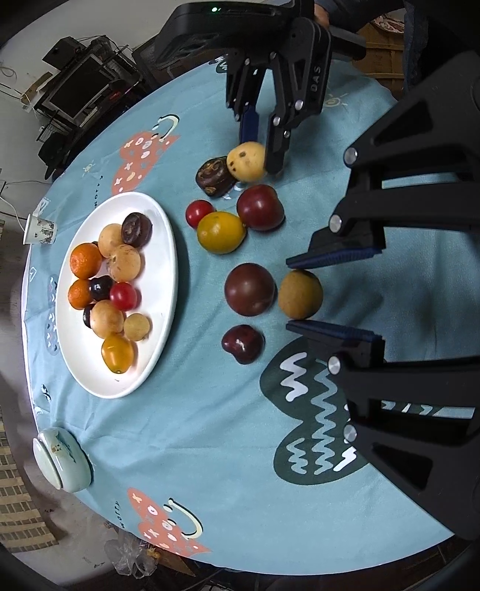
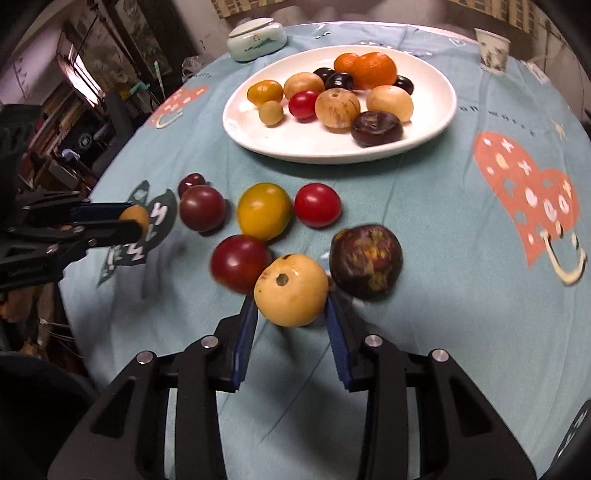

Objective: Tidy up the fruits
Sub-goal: 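Grasp a small tan round fruit with the left tool while the right tool grasps the cream spotted apple, then carry the tan fruit and cream apple over the white plate in both tools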

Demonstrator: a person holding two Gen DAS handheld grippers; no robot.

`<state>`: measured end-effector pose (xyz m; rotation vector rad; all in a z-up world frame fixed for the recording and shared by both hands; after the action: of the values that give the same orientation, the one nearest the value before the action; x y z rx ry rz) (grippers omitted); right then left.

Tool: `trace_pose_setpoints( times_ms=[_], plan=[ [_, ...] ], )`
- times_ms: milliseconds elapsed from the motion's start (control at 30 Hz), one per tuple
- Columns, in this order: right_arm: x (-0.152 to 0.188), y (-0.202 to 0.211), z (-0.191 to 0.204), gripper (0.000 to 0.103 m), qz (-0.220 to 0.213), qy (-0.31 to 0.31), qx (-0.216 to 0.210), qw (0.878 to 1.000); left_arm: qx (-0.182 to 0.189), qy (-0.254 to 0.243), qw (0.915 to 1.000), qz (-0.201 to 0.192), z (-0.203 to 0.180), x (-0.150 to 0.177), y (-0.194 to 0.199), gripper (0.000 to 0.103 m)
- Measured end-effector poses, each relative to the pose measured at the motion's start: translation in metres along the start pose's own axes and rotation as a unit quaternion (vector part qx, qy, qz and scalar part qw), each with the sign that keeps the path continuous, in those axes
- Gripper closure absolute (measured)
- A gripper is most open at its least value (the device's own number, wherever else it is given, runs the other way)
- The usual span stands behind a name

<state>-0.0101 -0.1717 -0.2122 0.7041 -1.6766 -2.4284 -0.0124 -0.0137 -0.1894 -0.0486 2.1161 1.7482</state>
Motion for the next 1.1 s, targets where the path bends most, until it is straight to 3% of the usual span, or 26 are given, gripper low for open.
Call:
trace_pose_setpoints(
  times_ms=[400, 600, 867, 1100],
  plan=[
    [0.035, 0.020, 0.010, 0.065, -0.011, -0.037, -0.017, 0.999, 0.007, -0.038, 0.9990, -0.022, -0.021, -0.011, 0.017, 0.075],
    [0.037, 0.029, 0.013, 0.065, -0.024, -0.046, -0.019, 0.998, 0.014, -0.054, 0.9979, -0.032, -0.027, -0.020, 0.023, 0.075],
    [0.011, 0.044, 0.013, 0.065, -0.048, -0.042, -0.017, 0.998, 0.022, -0.058, 0.9969, -0.049, -0.021, -0.040, 0.030, 0.075],
    [-0.036, 0.061, 0.003, 0.065, -0.082, -0.024, -0.008, 0.996, 0.036, -0.037, 0.9956, -0.078, -0.002, -0.070, 0.041, 0.075]
  ],
)
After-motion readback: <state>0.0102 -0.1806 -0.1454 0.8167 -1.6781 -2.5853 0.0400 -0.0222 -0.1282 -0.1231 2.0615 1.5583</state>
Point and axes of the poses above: each gripper's, at about its wrist camera, not at the fingertips, and y roughly against the way its jaws point, z to its left, x to its underside, the point moved 5 cm from there along -y, roughly the way its jaws point, and after that the axes turned 5 degrees about z, right-handed, at the moved point
